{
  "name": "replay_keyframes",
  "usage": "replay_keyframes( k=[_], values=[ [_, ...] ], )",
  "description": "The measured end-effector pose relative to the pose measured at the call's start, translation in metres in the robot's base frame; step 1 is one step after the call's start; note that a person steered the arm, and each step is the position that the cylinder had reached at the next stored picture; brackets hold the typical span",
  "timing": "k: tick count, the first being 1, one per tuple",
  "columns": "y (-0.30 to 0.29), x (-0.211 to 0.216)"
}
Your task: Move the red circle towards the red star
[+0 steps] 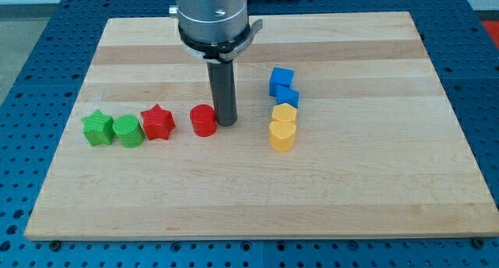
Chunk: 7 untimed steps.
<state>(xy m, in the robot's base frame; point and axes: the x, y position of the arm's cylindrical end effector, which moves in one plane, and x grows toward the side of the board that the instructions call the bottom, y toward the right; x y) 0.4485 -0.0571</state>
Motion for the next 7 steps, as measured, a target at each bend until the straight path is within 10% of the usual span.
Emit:
replay_keyframes(
  k=[7],
  values=[
    [0.026,-0.018]
  ],
)
